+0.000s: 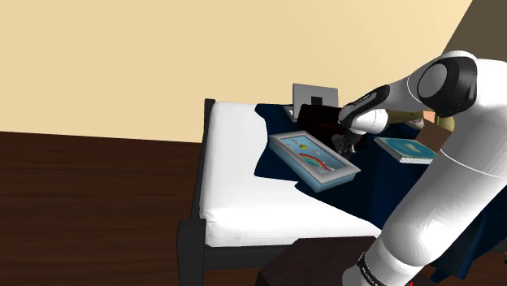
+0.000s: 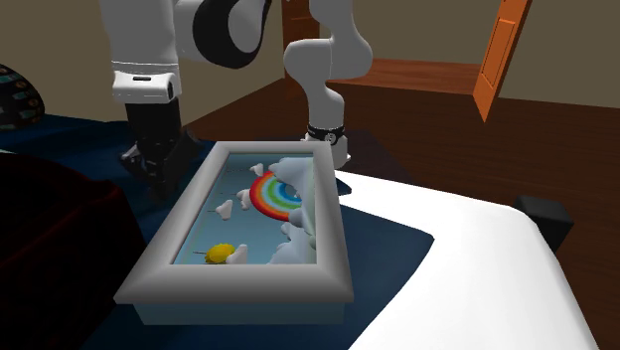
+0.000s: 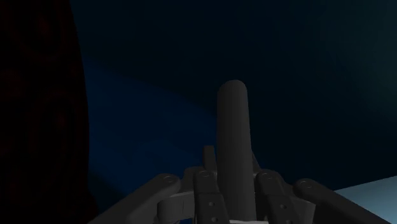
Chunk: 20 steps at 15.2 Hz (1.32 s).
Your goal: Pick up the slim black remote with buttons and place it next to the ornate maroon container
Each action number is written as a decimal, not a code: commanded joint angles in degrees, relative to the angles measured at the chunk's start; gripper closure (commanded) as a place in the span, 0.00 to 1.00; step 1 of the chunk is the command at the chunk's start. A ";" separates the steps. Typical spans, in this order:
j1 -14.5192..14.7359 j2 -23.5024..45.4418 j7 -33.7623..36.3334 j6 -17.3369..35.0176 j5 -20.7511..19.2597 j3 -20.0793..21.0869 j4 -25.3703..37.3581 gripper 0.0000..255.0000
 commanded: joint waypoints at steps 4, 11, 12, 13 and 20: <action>-0.29 0.32 0.05 -3.11 -0.19 -0.24 -0.76 1.00; -0.12 0.94 0.08 -2.71 0.37 0.02 -0.68 0.00; -0.30 0.32 0.06 -3.10 -0.20 -0.23 -0.77 0.00; -0.17 -1.63 1.53 -4.94 -2.27 -0.41 -0.36 0.00; -0.39 -6.58 4.87 -10.32 -6.88 -0.01 1.25 0.00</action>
